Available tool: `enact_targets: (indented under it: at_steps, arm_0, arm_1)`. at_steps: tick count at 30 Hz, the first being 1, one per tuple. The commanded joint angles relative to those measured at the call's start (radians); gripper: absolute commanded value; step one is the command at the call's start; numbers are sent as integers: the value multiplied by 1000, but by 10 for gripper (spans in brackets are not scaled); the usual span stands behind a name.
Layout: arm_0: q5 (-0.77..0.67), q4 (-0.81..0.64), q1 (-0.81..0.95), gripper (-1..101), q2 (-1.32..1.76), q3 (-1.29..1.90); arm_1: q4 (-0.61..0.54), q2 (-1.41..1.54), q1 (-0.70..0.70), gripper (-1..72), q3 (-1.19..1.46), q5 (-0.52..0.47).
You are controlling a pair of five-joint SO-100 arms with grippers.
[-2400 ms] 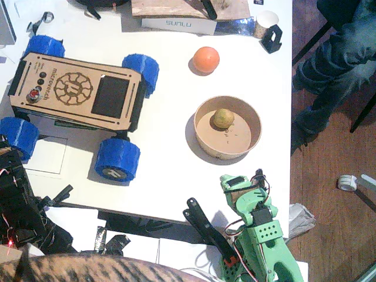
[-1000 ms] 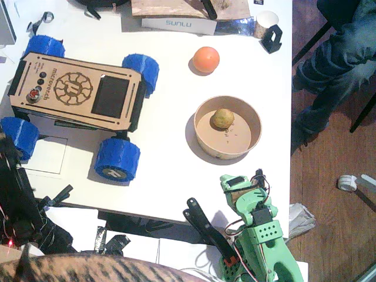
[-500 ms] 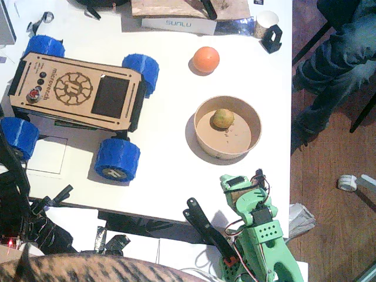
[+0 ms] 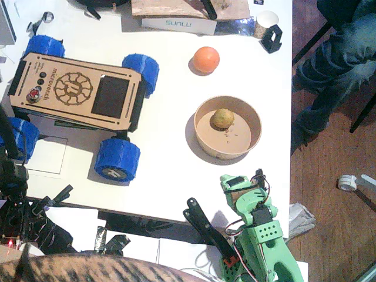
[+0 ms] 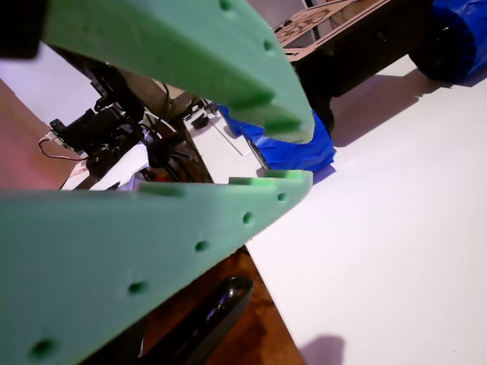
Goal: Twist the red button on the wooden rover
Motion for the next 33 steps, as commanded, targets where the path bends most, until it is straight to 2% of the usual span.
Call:
enact_targets:
  at_steps: [1, 9, 33]
  arm_0:
    - [-11, 11, 71, 0, -64, -77]
    - [-11, -57, 190, 0, -189, -78]
    - [-11, -264, 176, 0, -359, -80]
  arm_1:
    - [5, 5, -6, 3, -8, -5]
    - [5, 5, -6, 3, -8, -5]
    - [5, 5, -6, 3, -8, -5]
